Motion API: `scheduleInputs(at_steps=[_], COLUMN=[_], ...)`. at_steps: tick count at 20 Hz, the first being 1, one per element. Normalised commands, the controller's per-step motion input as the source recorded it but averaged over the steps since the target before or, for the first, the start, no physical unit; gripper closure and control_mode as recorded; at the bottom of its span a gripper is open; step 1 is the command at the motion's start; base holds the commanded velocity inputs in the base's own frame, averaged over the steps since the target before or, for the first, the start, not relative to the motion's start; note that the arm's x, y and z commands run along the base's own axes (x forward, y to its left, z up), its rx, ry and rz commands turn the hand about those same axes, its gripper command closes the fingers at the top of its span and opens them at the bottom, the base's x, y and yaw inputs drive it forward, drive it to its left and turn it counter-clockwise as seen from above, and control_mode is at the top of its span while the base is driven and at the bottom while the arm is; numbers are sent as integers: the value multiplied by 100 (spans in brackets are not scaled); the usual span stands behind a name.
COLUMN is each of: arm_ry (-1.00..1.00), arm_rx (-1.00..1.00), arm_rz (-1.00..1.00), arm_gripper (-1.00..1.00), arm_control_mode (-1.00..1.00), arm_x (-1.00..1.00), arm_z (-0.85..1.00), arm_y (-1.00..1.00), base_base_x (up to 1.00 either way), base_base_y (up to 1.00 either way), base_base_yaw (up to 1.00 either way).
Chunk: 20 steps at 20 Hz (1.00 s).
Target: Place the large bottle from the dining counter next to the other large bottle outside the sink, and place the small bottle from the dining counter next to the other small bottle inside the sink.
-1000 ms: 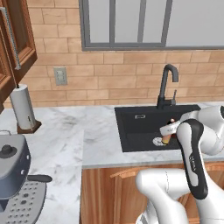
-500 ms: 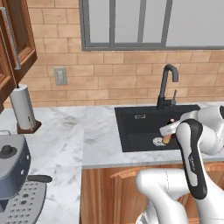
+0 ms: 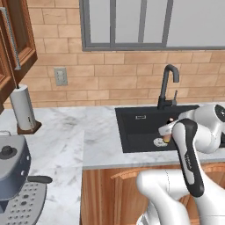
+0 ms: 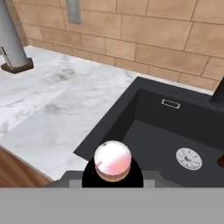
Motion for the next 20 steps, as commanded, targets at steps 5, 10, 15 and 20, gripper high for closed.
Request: scheduleInputs(at_steps=[5,10,15,20], arm_ry=[0,0,1,4], arm_rx=[0,4,0,-2], arm_rz=[0,5,8,11], arm_gripper=[100,100,100,100], arm_control_mode=[-100,-100,-100,-100], arm_x=[27,34,37,39], arm_z=[0,-2,-19,-29], arm_y=[-19,-26,-8,0], base_base_x=[0,0,0,0], base_base_y=[0,0,0,0], base_base_yaw=[0,0,0,0])
